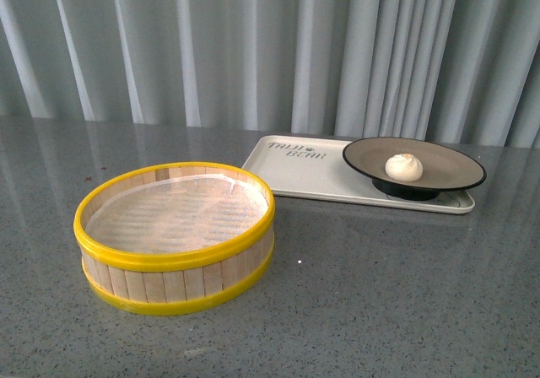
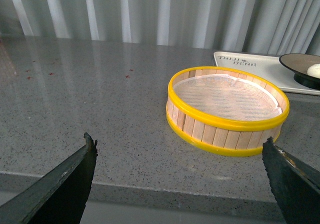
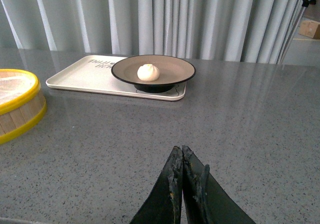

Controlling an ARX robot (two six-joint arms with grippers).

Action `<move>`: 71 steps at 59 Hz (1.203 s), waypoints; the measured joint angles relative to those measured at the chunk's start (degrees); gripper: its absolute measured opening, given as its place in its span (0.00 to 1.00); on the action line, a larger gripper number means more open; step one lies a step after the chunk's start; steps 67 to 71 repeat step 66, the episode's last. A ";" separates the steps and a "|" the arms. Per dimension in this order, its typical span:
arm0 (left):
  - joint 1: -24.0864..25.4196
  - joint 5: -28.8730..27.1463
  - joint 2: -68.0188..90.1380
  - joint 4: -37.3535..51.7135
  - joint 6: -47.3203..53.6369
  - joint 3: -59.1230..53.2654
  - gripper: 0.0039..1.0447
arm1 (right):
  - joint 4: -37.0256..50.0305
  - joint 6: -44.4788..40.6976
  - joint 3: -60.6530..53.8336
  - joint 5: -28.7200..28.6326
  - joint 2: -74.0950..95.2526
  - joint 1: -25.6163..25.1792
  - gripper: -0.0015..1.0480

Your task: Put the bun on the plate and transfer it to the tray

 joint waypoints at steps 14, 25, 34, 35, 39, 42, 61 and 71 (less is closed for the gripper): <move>0.00 0.00 -0.02 0.00 0.00 0.00 0.94 | 0.00 0.02 0.00 0.00 0.00 0.00 0.42; 0.00 0.00 -0.02 0.00 0.00 0.00 0.94 | 0.00 0.02 0.00 0.00 -0.02 0.00 0.75; 0.00 0.00 -0.02 0.00 0.00 0.00 0.94 | 0.00 0.07 0.00 0.00 -0.02 0.00 0.93; 0.00 0.00 -0.02 0.00 0.00 0.00 0.94 | 0.00 0.07 0.00 -0.02 -0.02 0.00 0.92; 0.00 0.00 -0.02 0.00 0.00 0.00 0.94 | 0.00 0.07 0.02 -0.02 -0.02 0.00 0.92; 0.00 0.00 -0.02 -0.02 0.00 0.00 0.94 | 0.00 0.07 0.00 -0.02 -0.02 0.00 0.92; 0.00 0.00 -0.02 0.00 0.00 0.00 0.94 | 0.00 0.07 0.00 0.00 -0.02 0.00 0.92; 0.00 0.00 -0.02 0.00 0.00 0.00 0.94 | 0.00 0.07 0.00 -0.02 -0.02 0.00 0.92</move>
